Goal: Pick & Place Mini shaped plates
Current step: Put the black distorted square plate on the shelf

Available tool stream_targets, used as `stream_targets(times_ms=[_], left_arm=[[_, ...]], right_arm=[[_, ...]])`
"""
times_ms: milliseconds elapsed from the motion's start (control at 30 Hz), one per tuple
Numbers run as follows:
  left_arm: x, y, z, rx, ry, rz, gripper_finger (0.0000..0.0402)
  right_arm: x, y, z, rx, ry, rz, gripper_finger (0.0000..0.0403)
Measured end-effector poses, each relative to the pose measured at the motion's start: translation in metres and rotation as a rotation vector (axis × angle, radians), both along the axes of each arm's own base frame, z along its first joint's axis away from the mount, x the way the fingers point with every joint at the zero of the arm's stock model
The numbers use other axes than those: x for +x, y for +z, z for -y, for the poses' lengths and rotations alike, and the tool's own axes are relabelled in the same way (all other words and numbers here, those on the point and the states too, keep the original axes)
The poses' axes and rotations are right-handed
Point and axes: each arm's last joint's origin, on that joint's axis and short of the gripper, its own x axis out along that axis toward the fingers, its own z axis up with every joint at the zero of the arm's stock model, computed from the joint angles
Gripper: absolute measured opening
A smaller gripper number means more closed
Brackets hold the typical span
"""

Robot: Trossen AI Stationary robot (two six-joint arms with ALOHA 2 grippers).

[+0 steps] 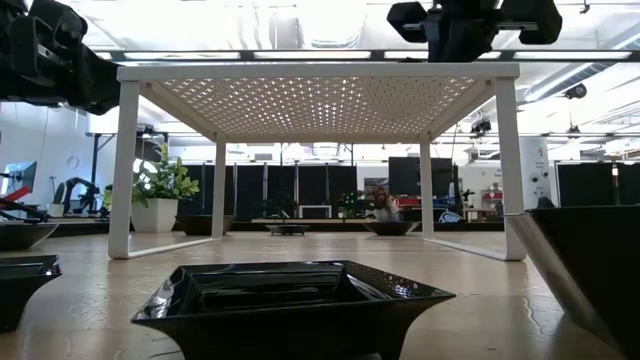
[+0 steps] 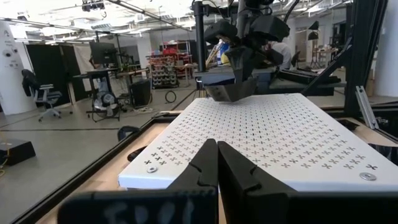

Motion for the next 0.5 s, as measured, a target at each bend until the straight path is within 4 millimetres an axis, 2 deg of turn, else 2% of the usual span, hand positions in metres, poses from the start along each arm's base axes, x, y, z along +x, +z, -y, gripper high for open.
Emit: stream_targets(times_ms=[300, 500], left_arm=[[0.000, 0.000, 0.000, -0.002, 0.000, 0.001, 0.0000], [0.000, 0.000, 0.000, -0.004, 0.000, 0.000, 0.0000]], right_arm=[[0.010, -0.011, -0.001, -0.009, -0.003, -0.030, 0.0009], [0.009, -0.010, -0.001, -0.004, -0.005, -0.023, 0.0009]])
